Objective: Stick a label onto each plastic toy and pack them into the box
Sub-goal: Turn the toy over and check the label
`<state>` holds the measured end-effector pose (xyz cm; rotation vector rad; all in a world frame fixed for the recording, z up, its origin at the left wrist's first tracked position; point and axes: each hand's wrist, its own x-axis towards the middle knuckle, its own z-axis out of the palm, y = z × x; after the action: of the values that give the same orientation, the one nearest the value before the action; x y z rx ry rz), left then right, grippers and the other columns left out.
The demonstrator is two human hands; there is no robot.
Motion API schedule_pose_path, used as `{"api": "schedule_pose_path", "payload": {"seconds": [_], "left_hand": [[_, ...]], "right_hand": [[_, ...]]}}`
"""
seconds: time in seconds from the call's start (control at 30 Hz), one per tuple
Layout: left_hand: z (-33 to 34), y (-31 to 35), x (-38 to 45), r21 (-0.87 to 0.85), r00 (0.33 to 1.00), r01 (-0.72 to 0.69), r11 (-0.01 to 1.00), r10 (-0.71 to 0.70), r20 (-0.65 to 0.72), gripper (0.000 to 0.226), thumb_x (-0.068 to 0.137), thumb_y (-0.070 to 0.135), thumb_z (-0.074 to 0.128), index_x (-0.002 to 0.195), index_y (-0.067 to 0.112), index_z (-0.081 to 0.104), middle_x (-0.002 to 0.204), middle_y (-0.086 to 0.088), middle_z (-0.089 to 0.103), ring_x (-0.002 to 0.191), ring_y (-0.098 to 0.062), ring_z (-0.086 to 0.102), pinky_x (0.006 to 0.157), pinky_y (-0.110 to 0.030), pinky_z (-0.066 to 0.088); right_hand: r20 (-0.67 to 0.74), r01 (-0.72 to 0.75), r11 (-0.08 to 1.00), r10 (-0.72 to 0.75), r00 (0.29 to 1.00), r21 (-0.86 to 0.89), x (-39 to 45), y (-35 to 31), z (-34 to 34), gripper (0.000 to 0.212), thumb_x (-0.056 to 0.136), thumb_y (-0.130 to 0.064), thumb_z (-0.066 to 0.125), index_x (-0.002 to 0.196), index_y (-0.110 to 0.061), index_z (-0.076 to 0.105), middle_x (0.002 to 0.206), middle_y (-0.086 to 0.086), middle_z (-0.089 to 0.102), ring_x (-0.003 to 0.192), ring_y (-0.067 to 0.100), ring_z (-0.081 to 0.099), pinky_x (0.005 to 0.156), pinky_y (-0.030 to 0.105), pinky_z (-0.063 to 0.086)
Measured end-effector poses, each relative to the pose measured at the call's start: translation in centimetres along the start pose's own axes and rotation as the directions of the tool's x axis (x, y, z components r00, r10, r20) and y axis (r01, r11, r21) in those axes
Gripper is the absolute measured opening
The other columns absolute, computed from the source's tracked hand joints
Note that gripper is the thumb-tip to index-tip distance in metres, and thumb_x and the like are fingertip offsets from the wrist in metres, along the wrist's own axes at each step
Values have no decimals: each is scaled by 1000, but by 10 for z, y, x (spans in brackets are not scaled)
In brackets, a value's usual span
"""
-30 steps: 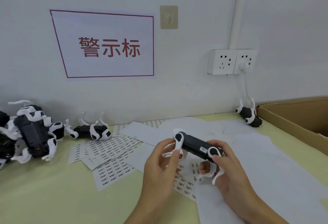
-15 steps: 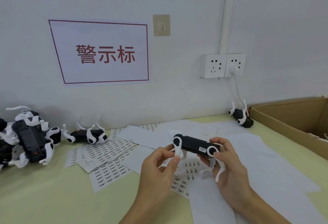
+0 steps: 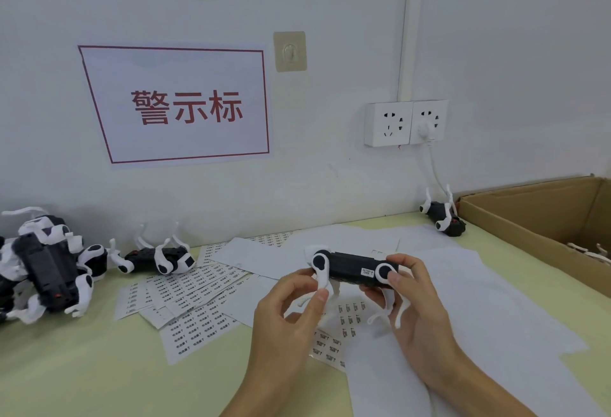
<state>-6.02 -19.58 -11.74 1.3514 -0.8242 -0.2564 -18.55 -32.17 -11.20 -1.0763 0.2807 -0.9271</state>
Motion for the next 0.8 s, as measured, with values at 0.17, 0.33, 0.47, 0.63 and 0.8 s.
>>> {"api": "schedule_pose_path", "payload": {"seconds": [0.17,0.33,0.47,0.63,0.8], "left_hand": [[2,11,-6,-32,998,-29,999,31,57,21,69,37,77,90,35,81,130,37,57,79,17,64,62,-6,49],[1,8,-4,-36,997,-22,999,24,69,13,83,22,75,92,28,82,132,23,62,115,12,58,74,-19,57],[0,7,-4,-69,999,15,997,-13,35,24,81,30,72,103,21,70,123,14,70,120,-7,62,83,-47,60],[0,4,-2,-134,999,53,990,-53,0,43,85,36,74,123,26,55,119,18,71,110,-3,66,73,-32,60],[0,-3,1,-106,997,49,993,-56,-60,27,93,16,63,117,26,65,116,13,72,103,-3,68,69,-30,61]], "right_hand": [[-32,-25,997,28,999,76,3,-1,-1,30,83,-23,53,107,-4,54,100,11,65,85,21,66,89,41,47],[-38,-69,995,71,997,71,4,0,-5,30,81,-23,52,104,-4,55,101,12,65,87,24,64,95,45,43],[-30,-40,998,41,999,40,4,1,-4,32,79,-23,57,104,-3,55,100,10,65,90,22,61,90,38,46],[5,19,1000,-19,1000,-19,2,1,-3,35,77,-25,63,103,-3,58,100,10,68,95,17,66,82,30,53],[35,15,987,-9,999,-160,1,2,-5,27,83,-27,74,100,-11,63,113,17,65,103,23,69,88,36,53]]}}
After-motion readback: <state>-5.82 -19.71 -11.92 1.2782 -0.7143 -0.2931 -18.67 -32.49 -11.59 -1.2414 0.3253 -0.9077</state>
